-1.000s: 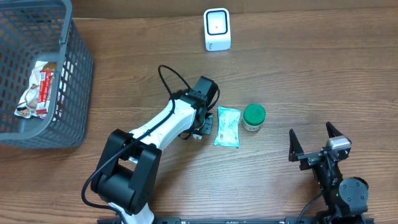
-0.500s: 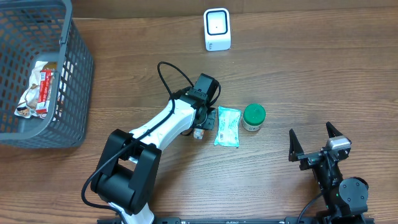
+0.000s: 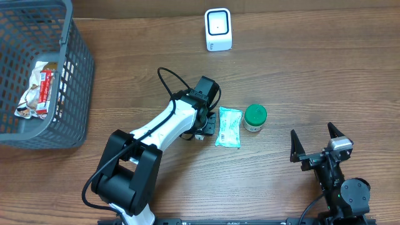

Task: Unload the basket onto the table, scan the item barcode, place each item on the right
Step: 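Stand the orange pack upright left of the wipes and release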

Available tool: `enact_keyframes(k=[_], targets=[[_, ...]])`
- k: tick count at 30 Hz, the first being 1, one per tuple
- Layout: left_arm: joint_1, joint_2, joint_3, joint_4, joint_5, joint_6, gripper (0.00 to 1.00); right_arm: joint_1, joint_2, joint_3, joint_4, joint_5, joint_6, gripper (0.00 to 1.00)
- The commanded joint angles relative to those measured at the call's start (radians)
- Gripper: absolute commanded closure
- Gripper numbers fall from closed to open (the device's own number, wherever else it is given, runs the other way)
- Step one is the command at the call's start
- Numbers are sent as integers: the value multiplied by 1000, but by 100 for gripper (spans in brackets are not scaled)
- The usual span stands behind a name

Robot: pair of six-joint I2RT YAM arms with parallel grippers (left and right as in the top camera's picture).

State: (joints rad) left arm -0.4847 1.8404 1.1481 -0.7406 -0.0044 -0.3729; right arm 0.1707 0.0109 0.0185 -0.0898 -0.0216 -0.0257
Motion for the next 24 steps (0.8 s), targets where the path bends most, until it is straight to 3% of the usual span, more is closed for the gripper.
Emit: enact_keyframes(k=[1, 14, 24], targets=[[-19, -8, -10, 3, 39, -35, 53, -3, -8, -10, 6, 4, -1, 0], [-34, -8, -10, 43, 55, -71, 56, -3, -8, -10, 6, 4, -1, 0], [-32, -14, 33, 37, 45, -69, 44, -3, -8, -10, 6, 4, -1, 0]])
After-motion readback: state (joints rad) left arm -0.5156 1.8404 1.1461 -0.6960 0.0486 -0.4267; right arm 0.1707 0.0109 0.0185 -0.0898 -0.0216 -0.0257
